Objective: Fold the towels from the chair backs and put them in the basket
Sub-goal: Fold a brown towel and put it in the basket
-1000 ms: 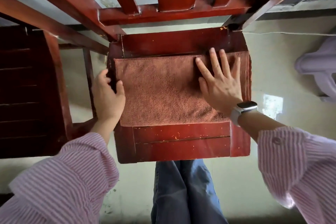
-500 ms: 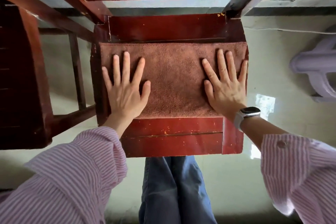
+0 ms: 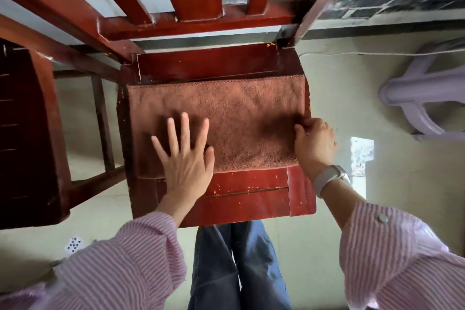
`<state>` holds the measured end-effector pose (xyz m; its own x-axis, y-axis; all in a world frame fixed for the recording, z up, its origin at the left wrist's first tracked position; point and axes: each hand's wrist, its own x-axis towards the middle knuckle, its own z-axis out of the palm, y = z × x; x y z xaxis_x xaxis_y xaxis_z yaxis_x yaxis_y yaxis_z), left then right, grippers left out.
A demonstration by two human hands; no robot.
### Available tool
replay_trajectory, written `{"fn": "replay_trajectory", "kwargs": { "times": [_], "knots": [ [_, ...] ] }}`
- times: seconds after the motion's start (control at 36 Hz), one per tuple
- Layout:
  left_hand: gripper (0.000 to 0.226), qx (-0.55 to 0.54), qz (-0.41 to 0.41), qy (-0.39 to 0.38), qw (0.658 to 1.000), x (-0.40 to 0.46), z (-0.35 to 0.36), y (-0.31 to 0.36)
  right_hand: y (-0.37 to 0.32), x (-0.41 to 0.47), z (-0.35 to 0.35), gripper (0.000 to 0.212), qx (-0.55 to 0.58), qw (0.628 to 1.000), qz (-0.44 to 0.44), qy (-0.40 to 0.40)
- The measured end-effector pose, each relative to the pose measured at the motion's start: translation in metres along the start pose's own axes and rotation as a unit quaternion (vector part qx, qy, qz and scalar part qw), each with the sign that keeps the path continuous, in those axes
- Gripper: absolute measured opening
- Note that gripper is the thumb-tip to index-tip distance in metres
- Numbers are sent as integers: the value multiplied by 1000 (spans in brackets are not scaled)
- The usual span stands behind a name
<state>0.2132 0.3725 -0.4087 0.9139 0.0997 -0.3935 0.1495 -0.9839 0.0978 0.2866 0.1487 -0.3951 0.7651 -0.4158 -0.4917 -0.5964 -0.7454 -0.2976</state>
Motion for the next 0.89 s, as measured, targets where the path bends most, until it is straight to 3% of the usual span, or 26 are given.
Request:
{"fn": "replay_trajectory", "kwargs": {
  "times": [0.08,0.36,0.53,0.61,0.67,0.69,0.75,0.83,0.89],
  "knots": [
    [60,-14,-50,-24,998,0,8,-3,-4,5,2,27,16,999,41,-7],
    [62,-14,-51,-64,997,3,6,-4,-12,3,-6,13,7,998,38,-53],
    [66,-37,-28,-99,994,5,-7,-8,-11,-9,-24,29,171,981,52,-73],
    [67,-86,-19,-114,990,8,-18,-11,-19,-15,-36,3,234,964,39,-123],
    [54,-190,-35,-104,976,10,-30,-15,-30,-23,-42,8,247,959,18,-140],
    [44,-269,-57,-94,957,11,-36,-18,-38,-29,-43,10,242,960,0,-141],
    [26,-447,-126,-82,882,11,-52,-26,-62,-44,-41,15,237,959,-44,-147],
    [22,-673,-232,-119,693,6,-77,-37,-104,-76,-28,12,238,943,-105,-206],
    [30,-757,-293,-131,569,1,-83,-48,-131,-100,-15,12,306,896,-102,-306]
  ]
}}
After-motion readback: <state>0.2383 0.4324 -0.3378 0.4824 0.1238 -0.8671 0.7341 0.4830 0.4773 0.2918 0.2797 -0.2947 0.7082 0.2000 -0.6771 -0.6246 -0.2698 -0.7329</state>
